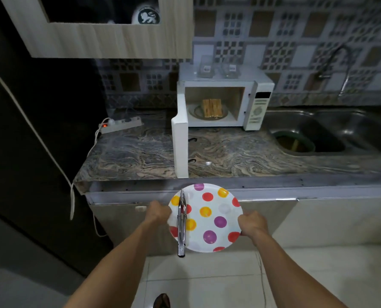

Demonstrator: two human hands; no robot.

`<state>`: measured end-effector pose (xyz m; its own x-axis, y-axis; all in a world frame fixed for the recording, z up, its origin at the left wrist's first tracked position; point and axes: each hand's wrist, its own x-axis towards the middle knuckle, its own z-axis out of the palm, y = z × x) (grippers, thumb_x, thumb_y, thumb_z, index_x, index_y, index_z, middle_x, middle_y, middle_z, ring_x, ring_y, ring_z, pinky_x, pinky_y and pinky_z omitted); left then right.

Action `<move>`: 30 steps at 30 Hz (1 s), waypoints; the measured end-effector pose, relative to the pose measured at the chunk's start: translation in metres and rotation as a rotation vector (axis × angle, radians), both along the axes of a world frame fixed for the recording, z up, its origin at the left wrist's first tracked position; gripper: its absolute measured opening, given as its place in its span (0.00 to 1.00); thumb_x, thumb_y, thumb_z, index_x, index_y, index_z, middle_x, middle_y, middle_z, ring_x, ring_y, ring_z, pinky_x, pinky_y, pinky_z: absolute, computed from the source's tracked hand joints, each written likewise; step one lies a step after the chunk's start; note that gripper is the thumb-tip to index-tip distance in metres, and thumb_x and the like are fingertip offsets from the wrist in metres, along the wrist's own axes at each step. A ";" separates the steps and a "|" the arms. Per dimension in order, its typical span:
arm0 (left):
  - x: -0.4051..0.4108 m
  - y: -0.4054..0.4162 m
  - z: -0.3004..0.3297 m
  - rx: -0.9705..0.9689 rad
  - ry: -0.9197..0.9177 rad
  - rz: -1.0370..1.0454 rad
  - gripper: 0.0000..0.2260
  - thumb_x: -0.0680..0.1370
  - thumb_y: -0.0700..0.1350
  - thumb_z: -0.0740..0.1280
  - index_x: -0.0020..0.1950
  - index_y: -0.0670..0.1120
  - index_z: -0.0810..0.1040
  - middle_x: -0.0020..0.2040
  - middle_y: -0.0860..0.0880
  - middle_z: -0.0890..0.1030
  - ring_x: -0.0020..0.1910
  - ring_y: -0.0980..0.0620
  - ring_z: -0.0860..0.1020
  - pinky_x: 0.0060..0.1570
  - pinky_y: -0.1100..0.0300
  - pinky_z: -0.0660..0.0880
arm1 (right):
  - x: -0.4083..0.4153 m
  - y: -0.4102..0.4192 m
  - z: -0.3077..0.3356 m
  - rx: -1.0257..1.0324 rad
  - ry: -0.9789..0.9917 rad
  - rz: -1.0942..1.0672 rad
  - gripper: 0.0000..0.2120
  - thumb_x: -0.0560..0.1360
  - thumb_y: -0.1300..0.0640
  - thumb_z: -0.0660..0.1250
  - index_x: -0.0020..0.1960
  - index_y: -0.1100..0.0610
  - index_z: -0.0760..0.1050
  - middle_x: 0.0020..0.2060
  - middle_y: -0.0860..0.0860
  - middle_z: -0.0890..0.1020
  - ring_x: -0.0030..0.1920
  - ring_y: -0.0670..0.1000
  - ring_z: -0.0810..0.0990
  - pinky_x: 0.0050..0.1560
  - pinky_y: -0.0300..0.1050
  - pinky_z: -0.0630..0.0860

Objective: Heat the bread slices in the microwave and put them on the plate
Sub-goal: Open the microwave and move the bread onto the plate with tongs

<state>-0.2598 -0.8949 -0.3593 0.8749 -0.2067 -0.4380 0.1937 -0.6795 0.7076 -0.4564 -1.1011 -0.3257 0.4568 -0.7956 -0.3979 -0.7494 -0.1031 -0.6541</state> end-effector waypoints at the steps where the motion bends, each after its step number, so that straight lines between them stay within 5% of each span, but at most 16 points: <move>1: -0.005 -0.013 0.003 -0.001 0.008 -0.021 0.05 0.72 0.38 0.69 0.40 0.36 0.80 0.40 0.39 0.83 0.41 0.43 0.82 0.39 0.52 0.78 | -0.006 -0.009 0.003 -0.013 -0.005 -0.032 0.11 0.71 0.62 0.63 0.42 0.67 0.82 0.37 0.60 0.84 0.42 0.61 0.83 0.46 0.53 0.83; 6: -0.010 -0.087 0.005 -0.016 0.007 -0.116 0.06 0.73 0.41 0.68 0.44 0.38 0.80 0.43 0.40 0.84 0.43 0.43 0.83 0.44 0.53 0.80 | -0.028 -0.066 0.019 -0.087 0.034 -0.133 0.10 0.74 0.64 0.63 0.46 0.68 0.81 0.39 0.60 0.79 0.43 0.60 0.76 0.44 0.43 0.72; 11: 0.005 -0.153 0.003 -0.053 0.021 -0.167 0.15 0.69 0.45 0.68 0.52 0.37 0.80 0.50 0.40 0.83 0.49 0.41 0.82 0.47 0.52 0.81 | -0.023 -0.124 0.017 -0.158 0.083 -0.147 0.10 0.73 0.62 0.64 0.44 0.65 0.83 0.46 0.61 0.85 0.47 0.61 0.80 0.45 0.43 0.71; 19: 0.063 -0.248 0.018 -0.041 0.009 -0.154 0.14 0.75 0.43 0.66 0.55 0.36 0.80 0.55 0.39 0.81 0.54 0.40 0.80 0.52 0.53 0.78 | 0.041 -0.214 0.007 -0.151 0.091 -0.187 0.11 0.76 0.60 0.64 0.50 0.66 0.82 0.51 0.63 0.83 0.53 0.64 0.80 0.53 0.50 0.76; 24: 0.109 -0.286 0.018 -0.049 -0.023 -0.104 0.10 0.73 0.41 0.66 0.51 0.38 0.81 0.51 0.40 0.83 0.51 0.41 0.81 0.44 0.58 0.76 | 0.092 -0.249 0.005 -0.129 0.108 -0.134 0.07 0.76 0.64 0.63 0.42 0.65 0.79 0.46 0.62 0.83 0.45 0.59 0.77 0.46 0.46 0.73; 30: 0.155 -0.299 0.007 -0.059 -0.035 -0.024 0.11 0.72 0.40 0.67 0.49 0.37 0.83 0.52 0.38 0.83 0.52 0.39 0.81 0.48 0.54 0.79 | 0.149 -0.276 0.004 -0.153 0.098 -0.068 0.07 0.77 0.61 0.65 0.44 0.63 0.79 0.43 0.60 0.81 0.44 0.59 0.77 0.43 0.46 0.73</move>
<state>-0.1046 -1.1936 -0.3527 0.8841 -0.2527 -0.3931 0.1517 -0.6404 0.7529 -0.3074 -1.3767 -0.3218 0.3652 -0.8778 -0.3100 -0.8174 -0.1429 -0.5581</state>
